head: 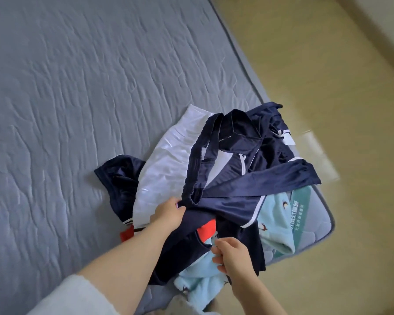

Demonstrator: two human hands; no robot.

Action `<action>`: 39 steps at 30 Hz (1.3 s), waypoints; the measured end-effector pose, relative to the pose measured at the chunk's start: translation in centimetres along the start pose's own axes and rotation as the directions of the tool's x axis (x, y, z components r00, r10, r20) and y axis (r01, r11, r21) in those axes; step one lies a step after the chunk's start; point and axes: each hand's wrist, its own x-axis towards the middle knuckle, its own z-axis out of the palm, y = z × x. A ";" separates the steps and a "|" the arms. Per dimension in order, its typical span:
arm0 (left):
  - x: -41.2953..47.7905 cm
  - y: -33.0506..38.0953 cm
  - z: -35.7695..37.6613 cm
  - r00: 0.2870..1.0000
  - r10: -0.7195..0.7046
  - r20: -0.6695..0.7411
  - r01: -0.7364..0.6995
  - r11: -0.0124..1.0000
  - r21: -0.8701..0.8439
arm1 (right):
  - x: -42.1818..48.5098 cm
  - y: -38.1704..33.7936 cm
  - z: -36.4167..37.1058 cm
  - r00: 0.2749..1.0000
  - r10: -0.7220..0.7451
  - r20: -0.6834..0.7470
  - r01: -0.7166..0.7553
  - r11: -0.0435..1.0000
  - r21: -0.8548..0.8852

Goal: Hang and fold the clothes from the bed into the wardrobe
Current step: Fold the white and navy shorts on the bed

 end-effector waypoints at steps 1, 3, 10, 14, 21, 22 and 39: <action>-0.1 -0.2 -0.1 0.999 -0.011 -0.034 0.010 0.999 -0.032 | -0.1 0.2 0.1 1.000 0.002 -0.004 -0.002 1.000 -0.004; -0.5 -0.7 -1.0 0.996 -0.009 -0.088 -0.011 0.976 -0.218 | -0.6 0.3 0.5 1.000 0.002 -0.010 -0.002 1.000 -0.007; -4.8 -5.2 -8.6 0.969 -0.139 -0.206 -0.080 0.611 -0.788 | -5.0 -1.5 4.4 0.994 -0.105 0.000 0.105 0.994 -0.013; -9.2 -10.1 -13.1 0.975 -0.178 -0.130 -0.072 0.300 -0.951 | -9.4 -2.7 9.3 0.978 -0.204 0.053 0.205 0.979 -0.015; -17.3 -19.9 -17.7 1.000 0.005 -0.019 -0.018 -0.077 -0.997 | -17.1 -0.5 18.2 0.934 -0.329 0.138 0.339 0.939 -0.054; -18.2 -21.1 -18.1 0.999 0.040 0.008 0.012 -0.097 -0.995 | -17.9 0.2 19.1 0.929 -0.339 0.151 0.352 0.933 -0.070; -27.3 -30.1 -24.9 0.968 0.085 -0.234 -0.111 -0.693 -0.712 | -20.9 3.7 23.6 0.741 -0.650 0.169 0.625 0.575 -0.527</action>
